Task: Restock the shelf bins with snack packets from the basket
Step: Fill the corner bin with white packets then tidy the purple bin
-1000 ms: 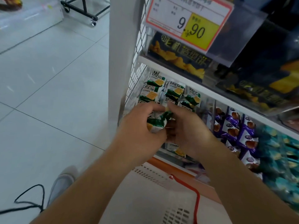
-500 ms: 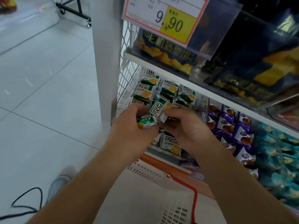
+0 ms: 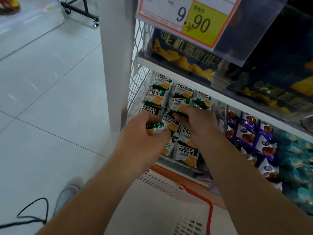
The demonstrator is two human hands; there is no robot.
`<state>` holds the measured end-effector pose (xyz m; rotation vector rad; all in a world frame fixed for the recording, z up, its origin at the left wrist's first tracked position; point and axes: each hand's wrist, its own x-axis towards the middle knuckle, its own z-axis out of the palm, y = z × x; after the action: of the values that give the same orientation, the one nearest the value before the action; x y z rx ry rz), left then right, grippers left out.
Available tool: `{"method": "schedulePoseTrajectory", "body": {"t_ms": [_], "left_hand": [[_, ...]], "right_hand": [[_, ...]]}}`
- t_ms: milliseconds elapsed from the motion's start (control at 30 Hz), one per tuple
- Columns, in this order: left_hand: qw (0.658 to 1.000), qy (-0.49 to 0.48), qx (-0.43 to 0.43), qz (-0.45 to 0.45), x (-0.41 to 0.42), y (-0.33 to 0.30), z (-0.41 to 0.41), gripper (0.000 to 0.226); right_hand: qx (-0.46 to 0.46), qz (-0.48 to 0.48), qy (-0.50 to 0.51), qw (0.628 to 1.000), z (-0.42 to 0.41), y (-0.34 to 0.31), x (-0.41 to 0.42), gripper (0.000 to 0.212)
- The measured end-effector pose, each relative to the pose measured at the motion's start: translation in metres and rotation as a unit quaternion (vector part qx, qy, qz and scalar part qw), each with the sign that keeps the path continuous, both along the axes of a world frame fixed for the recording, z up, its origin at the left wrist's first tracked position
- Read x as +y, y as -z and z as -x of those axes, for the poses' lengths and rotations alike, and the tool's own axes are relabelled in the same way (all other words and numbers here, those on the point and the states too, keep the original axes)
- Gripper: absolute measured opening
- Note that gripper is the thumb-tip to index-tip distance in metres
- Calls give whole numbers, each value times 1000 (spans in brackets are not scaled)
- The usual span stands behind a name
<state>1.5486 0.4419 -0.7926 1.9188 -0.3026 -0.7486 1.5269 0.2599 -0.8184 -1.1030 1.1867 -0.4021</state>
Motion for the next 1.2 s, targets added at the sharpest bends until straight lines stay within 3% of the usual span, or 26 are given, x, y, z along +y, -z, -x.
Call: {"method": "schedulePoseTrajectory", "body": {"t_ms": [100,167,233,367,467,600,667,800,967,1033,1200], "left_hand": [[1000,2,7,2,-1,0,-2,24],[1000,4,6,4,-2,-1,-4,26],[1000,8,5,6,-3,-3,-4,36],[1000,3,1,22,-6,-7,-3,45],[997,-31,47,54,-8,-11,-3,36],[973,-96,178,110,-10,-12,-5,29],[959,-121,208,151,-12,-7,-6,27],[954,-130,217,162,-13,-3,-2,17],[982,-72,148,93,-11,-6,8,12],[981,-76,149,95,-10,-8,12,14],[975,-96,172,102,-10,-5,17,13]], "right_hand": [[93,110,-41,989,-4,4,1,22],[214,255,-99,938,-2,2,2,40],[245,327,-129,903,0,-2,4,43],[243,340,-165,893,6,-16,9,35],[220,328,-236,888,7,-24,13,23],[69,143,-275,948,13,-34,24,31],[46,97,-320,941,22,-37,25,41],[41,134,-349,927,35,-39,24,25],[39,234,-245,940,49,-38,24,25],[36,290,-269,918,55,-39,25,22],[99,415,-383,819,62,-41,32,27]]}}
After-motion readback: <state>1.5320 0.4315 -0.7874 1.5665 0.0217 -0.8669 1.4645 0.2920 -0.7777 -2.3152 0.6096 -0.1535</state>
